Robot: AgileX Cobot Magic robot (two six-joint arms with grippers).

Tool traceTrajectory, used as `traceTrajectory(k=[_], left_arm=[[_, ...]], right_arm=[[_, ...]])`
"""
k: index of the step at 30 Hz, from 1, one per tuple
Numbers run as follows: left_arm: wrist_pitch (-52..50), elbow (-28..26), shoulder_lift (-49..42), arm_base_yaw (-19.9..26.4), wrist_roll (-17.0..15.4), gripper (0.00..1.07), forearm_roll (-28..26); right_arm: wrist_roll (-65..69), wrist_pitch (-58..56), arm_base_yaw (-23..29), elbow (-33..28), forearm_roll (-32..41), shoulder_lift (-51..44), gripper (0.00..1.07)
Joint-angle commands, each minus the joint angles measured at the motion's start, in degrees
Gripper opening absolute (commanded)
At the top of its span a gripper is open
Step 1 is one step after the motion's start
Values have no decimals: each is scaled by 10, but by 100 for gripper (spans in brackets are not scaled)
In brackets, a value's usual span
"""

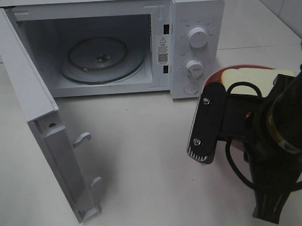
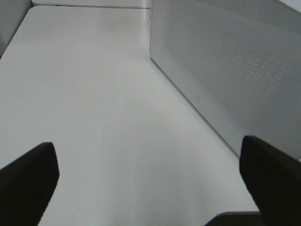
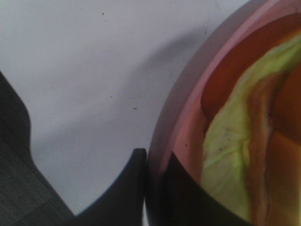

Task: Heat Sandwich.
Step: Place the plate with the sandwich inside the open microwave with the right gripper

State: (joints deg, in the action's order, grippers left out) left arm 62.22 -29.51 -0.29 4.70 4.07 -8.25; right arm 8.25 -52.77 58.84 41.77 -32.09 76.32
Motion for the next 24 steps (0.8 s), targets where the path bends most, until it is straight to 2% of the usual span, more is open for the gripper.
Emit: traceTrajectory(k=[1,19,24], left_arm=[[-6,0,-10,-2,-3,98,1],[-6,0,-10,-2,-3,98,1],[-6,0,-10,-2,-3,98,1]], right_arm=[[-48,20,2,1,-22,-3,2],[-199,87,2,1,-22,-3,4],[-245,99,2,1,-22,-3,1]])
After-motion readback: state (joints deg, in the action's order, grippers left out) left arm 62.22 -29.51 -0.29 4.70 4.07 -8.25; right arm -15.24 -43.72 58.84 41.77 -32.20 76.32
